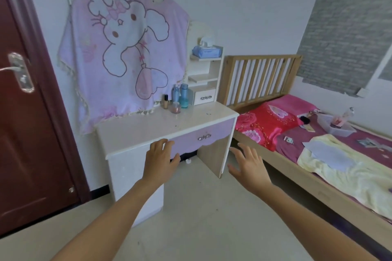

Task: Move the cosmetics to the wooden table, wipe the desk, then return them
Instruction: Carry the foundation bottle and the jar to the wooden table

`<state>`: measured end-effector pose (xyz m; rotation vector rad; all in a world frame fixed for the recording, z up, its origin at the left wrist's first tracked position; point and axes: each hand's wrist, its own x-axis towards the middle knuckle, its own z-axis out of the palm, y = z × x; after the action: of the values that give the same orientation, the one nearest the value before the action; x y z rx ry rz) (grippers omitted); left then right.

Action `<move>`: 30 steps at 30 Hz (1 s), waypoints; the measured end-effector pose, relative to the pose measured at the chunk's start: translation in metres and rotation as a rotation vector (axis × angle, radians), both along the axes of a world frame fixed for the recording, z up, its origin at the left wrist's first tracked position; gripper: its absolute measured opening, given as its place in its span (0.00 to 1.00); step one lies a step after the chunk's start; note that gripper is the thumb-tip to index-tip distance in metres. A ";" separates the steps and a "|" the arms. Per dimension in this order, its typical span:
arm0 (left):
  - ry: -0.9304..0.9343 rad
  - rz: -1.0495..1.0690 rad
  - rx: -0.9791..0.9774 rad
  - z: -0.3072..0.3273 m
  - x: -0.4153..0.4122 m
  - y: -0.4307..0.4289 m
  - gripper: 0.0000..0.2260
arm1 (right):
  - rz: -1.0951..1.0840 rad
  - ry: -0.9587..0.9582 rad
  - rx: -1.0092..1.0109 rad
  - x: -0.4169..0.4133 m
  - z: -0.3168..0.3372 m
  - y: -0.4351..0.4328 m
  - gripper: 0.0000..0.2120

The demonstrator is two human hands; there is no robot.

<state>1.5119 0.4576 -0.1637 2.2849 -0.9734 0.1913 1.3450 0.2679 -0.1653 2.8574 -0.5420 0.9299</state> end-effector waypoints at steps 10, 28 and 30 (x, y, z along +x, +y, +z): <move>0.102 0.230 -0.075 -0.020 0.075 -0.066 0.18 | 0.192 0.105 0.061 0.109 -0.008 -0.107 0.24; 0.233 0.263 -0.115 -0.056 0.318 -0.249 0.17 | 0.220 0.269 0.297 0.358 -0.027 -0.247 0.25; 0.260 0.265 -0.107 -0.064 0.330 -0.261 0.17 | 0.206 0.320 0.372 0.376 -0.042 -0.253 0.28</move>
<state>1.8419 0.1962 -0.2274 2.2636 -0.5160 0.0534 1.7214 0.0150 -0.2074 3.3553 -0.4300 0.4050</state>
